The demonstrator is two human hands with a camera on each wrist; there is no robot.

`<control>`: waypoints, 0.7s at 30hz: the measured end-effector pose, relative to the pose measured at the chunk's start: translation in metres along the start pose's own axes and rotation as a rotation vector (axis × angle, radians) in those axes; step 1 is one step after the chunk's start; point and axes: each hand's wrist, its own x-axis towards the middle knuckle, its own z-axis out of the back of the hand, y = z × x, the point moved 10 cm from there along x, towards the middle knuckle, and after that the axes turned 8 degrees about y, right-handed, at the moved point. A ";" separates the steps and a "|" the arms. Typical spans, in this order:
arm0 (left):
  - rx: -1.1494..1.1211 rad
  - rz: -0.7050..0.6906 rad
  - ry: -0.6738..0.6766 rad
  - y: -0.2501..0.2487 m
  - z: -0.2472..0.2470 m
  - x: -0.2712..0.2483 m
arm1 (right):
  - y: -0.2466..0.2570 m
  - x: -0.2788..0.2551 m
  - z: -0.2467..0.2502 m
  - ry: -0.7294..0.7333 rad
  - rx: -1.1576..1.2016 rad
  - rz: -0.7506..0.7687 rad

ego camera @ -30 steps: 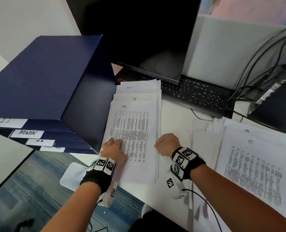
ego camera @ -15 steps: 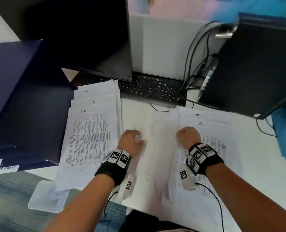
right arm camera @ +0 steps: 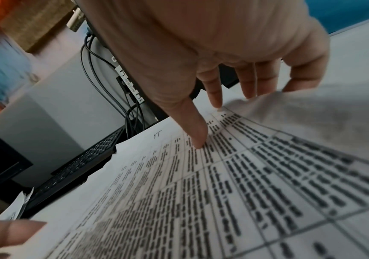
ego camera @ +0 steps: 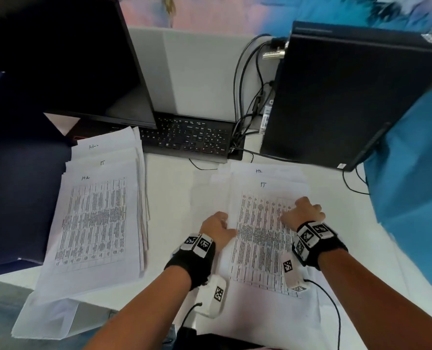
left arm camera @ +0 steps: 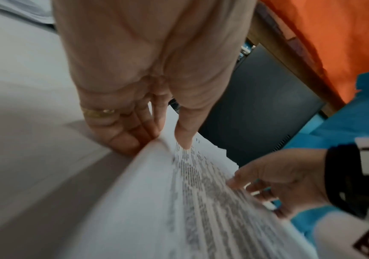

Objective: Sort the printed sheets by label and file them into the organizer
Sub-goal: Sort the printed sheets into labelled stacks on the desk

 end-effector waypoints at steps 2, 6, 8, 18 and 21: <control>-0.011 -0.061 -0.068 -0.005 0.003 -0.002 | -0.005 0.001 0.002 -0.023 0.151 0.020; 0.130 -0.281 -0.089 -0.026 -0.007 -0.013 | -0.010 0.005 0.010 -0.054 0.350 0.072; 0.213 -0.400 -0.035 -0.035 -0.020 -0.019 | -0.011 0.006 0.014 -0.060 0.384 0.085; 0.172 -0.346 -0.087 -0.018 -0.015 -0.023 | 0.001 0.005 0.023 -0.107 0.481 0.228; 0.129 -0.296 -0.118 -0.010 -0.008 -0.019 | 0.008 0.000 0.021 -0.123 0.649 0.302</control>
